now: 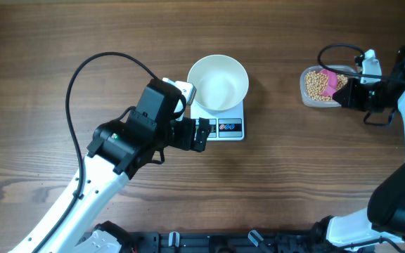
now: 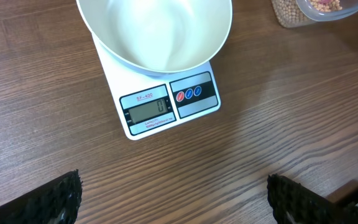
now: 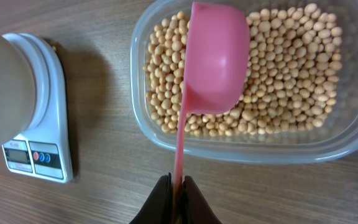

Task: Scoop item into bowl and weigh 150g on scale
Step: 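Drag the scoop through the soybeans with the right gripper to fill it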

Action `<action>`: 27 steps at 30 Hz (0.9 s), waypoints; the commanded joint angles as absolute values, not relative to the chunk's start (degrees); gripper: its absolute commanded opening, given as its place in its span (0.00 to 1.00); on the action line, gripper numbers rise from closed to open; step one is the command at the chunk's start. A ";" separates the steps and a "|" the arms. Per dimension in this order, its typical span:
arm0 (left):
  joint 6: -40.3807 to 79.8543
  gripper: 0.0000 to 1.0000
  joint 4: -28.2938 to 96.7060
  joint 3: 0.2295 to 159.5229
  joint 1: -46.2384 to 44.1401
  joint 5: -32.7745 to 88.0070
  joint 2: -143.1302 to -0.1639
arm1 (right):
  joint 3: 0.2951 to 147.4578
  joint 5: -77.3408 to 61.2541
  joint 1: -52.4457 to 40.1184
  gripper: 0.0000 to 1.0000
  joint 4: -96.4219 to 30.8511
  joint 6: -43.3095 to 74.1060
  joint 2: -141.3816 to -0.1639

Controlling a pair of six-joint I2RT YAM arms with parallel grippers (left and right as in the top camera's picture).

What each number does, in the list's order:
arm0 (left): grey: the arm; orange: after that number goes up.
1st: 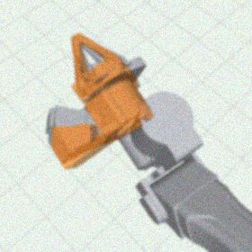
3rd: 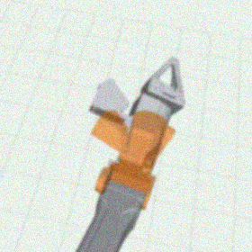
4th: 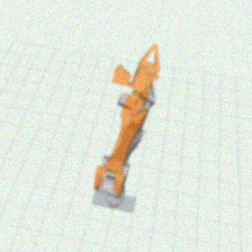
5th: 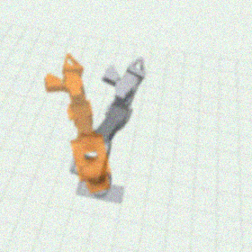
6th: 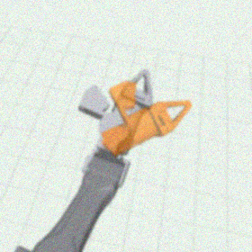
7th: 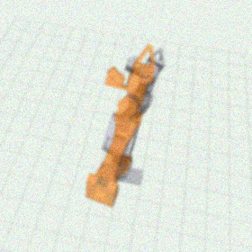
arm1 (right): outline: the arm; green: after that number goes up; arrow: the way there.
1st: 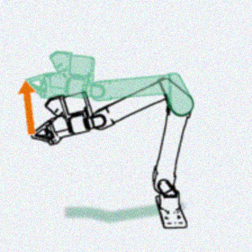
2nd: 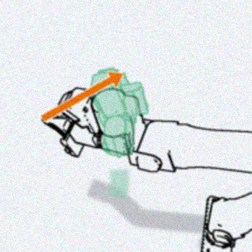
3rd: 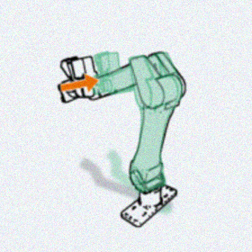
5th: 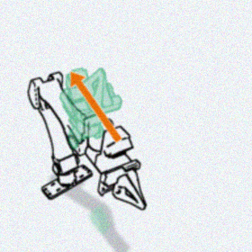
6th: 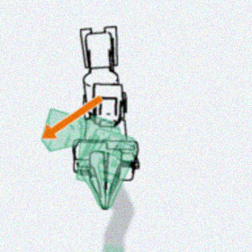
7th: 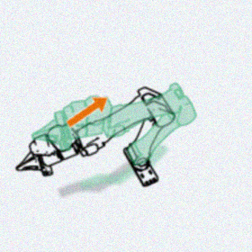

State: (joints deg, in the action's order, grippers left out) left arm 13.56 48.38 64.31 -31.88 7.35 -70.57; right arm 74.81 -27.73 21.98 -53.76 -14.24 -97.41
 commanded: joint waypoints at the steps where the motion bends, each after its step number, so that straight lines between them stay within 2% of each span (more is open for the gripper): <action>1: 12.38 1.00 48.23 64.07 -32.14 6.81 -70.52 | 72.01 -33.65 23.05 0.04 -52.51 -14.87 -98.78; 27: 12.38 1.00 48.23 64.07 -32.14 6.81 -70.52 | 71.59 -41.45 27.03 0.04 -53.06 -11.40 -99.18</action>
